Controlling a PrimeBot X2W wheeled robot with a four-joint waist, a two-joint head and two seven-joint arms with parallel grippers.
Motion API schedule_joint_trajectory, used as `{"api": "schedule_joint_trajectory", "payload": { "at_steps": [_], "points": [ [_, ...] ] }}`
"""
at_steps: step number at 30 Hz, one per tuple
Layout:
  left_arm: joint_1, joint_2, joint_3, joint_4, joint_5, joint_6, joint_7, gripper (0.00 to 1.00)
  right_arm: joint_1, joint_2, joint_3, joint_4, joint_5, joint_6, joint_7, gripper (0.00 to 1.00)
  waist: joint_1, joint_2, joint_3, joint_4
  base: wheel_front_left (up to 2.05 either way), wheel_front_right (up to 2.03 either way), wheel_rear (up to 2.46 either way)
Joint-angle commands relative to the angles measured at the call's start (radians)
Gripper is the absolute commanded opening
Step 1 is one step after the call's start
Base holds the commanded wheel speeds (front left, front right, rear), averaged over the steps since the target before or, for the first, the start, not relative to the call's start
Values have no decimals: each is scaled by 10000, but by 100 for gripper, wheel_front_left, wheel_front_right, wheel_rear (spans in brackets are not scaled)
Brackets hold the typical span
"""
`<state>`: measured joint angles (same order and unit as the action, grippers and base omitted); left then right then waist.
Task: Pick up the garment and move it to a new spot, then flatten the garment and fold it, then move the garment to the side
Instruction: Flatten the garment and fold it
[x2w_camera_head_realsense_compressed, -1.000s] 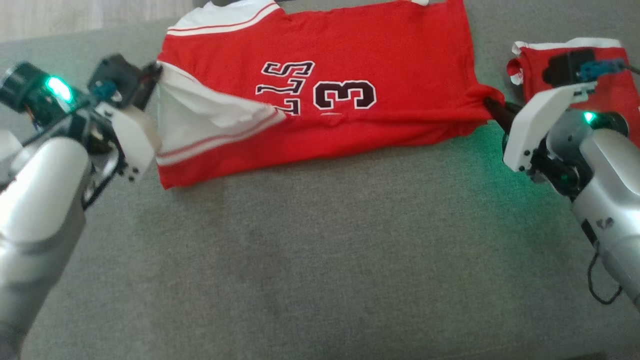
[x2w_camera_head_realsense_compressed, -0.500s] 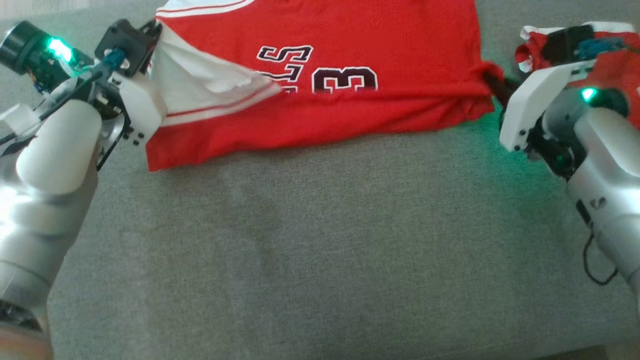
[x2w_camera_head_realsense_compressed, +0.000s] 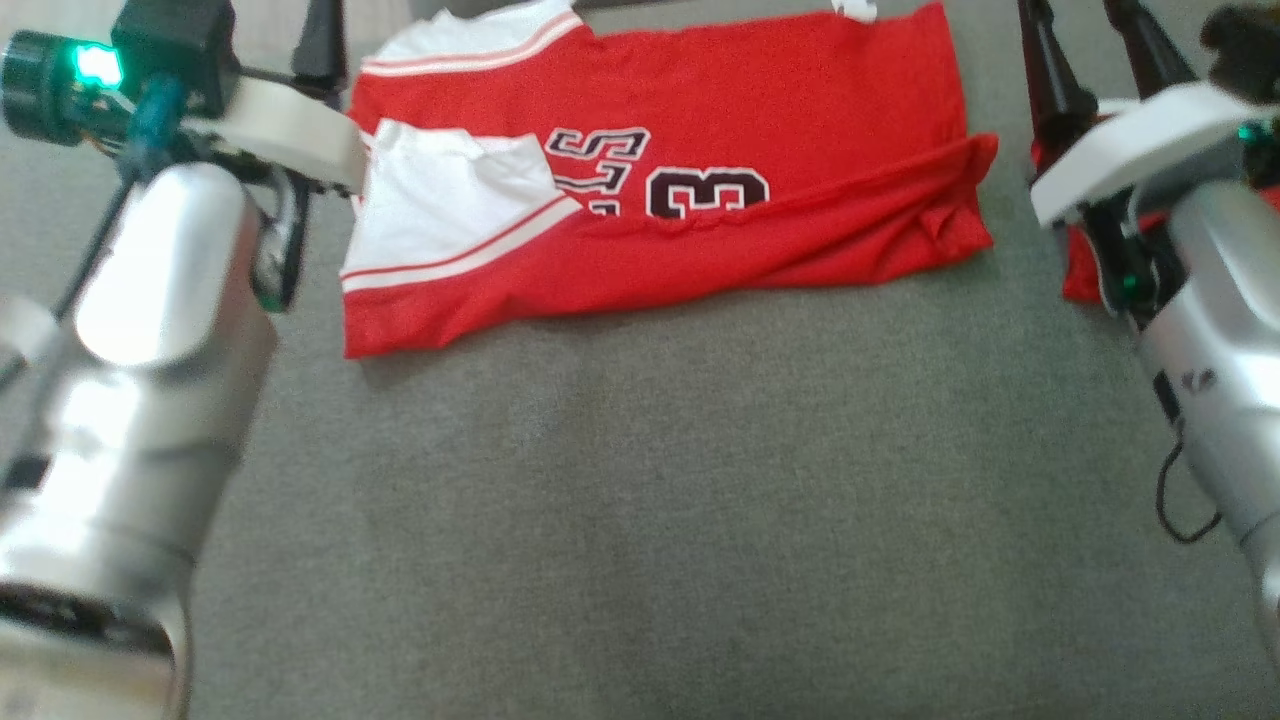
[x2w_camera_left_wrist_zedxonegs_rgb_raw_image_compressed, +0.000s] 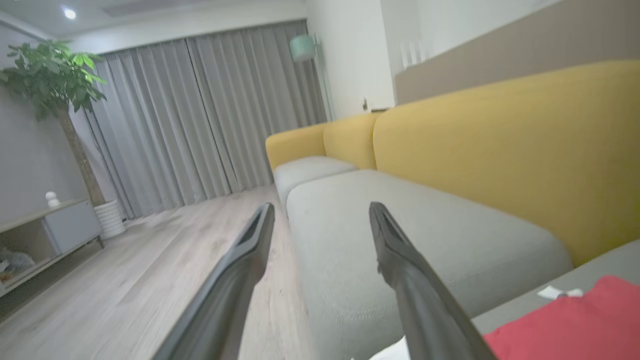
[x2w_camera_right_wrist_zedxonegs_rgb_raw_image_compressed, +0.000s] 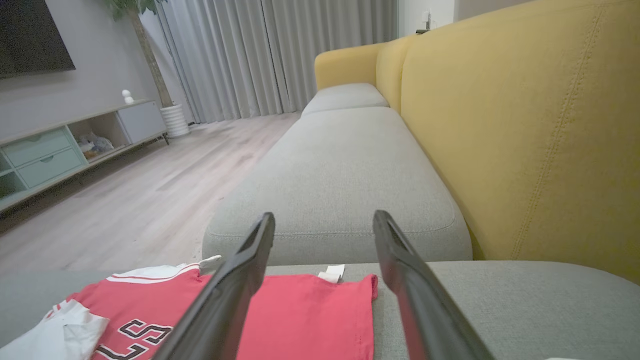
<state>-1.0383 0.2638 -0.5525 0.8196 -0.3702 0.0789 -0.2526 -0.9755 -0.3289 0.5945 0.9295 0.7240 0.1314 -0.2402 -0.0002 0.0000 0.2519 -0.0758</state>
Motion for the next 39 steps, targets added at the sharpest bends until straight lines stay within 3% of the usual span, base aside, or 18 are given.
{"api": "schedule_joint_trajectory", "payload": {
  "at_steps": [1,5,7,9,10,11,17,22,29,39],
  "points": [
    [435,280,563,-1155,37,266,-82,100,514,103,-412,-431,-395,-7,-186,100,2,0,-405,175,0,0,0],
    [2343,57,1182,-3213,205,892,-87,100,1796,456,-2826,-1920,-1322,-7,-210,100,2,0,-776,318,0,0,0],
    [3383,-105,1507,-4080,295,1177,-88,100,2866,983,-3958,-2682,-2023,-7,-212,100,2,0,-923,353,0,0,0],
    [4338,-281,1744,-4782,394,1280,-89,100,3945,1689,-4629,-3316,-2671,-7,-213,100,2,0,-1015,351,0,0,0],
    [4338,-281,1744,-4782,394,1280,-89,100,3945,1689,-4629,-3316,-2671,-7,-213,100,2,0,-1015,351,0,0,0],
    [5169,-440,1986,-5299,502,1348,-89,100,4881,2195,-5094,-3924,-3367,-7,-214,100,2,0,-1058,328,0,0,0],
    [6607,-704,2680,-5790,682,1328,-90,100,6331,2711,-5355,-5022,-4466,-7,-214,100,2,0,-1005,117,0,0,0],
    [6920,-858,3133,-5799,962,1023,-90,100,6682,2779,-5039,-5521,-4530,-7,-201,100,2,0,-844,-138,0,0,0],
    [6347,-760,3307,-3793,932,610,224,100,6609,2785,-4600,-5917,-3986,-7,-143,100,2,0,-498,-500,0,0,0],
    [5219,-354,3336,-1289,932,857,1787,100,6354,2786,-4034,-5987,-3560,-7,-140,100,2,0,142,-884,0,0,0]
  ]
}}
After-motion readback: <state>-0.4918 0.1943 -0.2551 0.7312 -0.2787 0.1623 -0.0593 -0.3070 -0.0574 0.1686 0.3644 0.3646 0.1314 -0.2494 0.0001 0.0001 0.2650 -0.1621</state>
